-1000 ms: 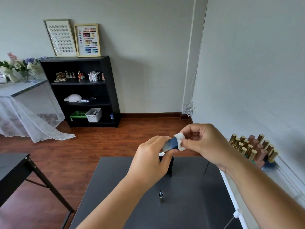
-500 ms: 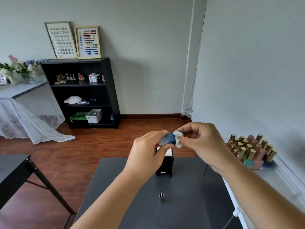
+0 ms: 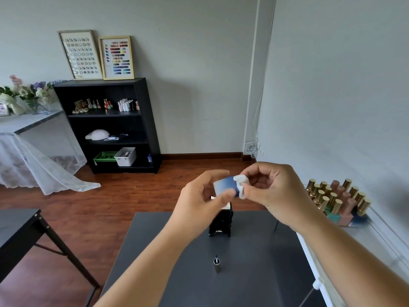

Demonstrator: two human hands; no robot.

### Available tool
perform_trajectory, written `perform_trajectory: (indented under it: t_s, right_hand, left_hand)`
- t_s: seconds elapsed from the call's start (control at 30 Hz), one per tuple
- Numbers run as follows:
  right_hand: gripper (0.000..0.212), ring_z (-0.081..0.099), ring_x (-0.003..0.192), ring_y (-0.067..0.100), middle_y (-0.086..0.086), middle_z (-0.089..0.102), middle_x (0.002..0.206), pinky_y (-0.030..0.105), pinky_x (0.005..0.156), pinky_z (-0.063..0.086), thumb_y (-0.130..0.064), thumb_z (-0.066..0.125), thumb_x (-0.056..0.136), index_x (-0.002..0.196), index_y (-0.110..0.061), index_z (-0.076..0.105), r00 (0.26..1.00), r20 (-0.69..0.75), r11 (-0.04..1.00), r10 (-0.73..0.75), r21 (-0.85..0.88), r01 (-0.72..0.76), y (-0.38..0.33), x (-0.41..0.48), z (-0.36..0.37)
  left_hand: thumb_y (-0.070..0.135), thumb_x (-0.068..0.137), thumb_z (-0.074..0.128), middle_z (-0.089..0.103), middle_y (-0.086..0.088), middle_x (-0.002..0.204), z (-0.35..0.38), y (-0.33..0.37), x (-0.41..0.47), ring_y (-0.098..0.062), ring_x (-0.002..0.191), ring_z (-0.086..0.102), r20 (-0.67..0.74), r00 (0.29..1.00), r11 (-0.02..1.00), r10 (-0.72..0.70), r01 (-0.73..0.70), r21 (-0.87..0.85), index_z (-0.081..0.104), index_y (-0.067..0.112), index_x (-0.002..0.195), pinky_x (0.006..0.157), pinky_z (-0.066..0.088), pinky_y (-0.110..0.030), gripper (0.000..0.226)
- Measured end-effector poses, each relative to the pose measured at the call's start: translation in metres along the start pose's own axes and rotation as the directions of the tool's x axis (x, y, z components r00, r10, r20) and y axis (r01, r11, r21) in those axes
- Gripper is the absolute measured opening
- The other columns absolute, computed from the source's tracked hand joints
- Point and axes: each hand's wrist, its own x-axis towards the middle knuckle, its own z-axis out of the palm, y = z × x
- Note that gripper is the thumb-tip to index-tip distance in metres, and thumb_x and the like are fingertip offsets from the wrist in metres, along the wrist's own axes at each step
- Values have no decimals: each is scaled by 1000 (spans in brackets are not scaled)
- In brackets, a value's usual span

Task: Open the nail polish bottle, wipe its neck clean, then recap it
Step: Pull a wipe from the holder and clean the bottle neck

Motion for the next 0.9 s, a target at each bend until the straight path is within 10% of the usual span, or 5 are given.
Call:
perform_trajectory:
  t_s: [0.27,0.43,0.6,0.7,0.9]
  right_hand:
    - [19,70,64,15,0,75,66,39,76,59,0,71,71,72,-19,74,995,9,992,102,71,-102,-2,0,-2]
    - [21,64,62,10,-5,72,66,40,72,57,0,73,72,74,-21,73,997,66,999,27,39,-29,-5,2,-5]
    - [15,60,62,15,0,69,67,46,68,56,-1,73,73,74,-16,72,996,92,999,-13,48,9,-8,2,-4]
    - [19,66,62,12,-5,72,64,38,72,58,-2,72,72,72,-21,73,999,36,998,0,56,-2,-6,4,-4]
    - [19,70,65,15,-1,75,67,34,73,59,-5,72,71,71,-23,74,999,32,998,36,55,-38,-2,6,-4]
  left_hand:
    - [11,76,77,66,3,97,8,-16,-5,-8,87,59,-60,816,694,574,-447,565,65,12,105,67,49,-15,32]
    - [25,85,62,68,9,72,5,-2,-3,-10,63,66,4,993,992,120,-120,-35,69,22,85,62,52,-21,7]
    - [33,89,58,68,-5,67,-1,6,2,-15,49,60,257,954,867,-153,254,-428,73,14,84,52,52,-24,25]
    - [46,76,71,70,14,100,6,-2,-1,-5,86,68,-12,999,999,53,-53,11,63,26,109,74,53,-19,39]
    - [16,74,80,65,-1,98,10,-15,-2,-6,87,57,-47,803,647,595,-443,620,64,11,106,70,49,-16,36]
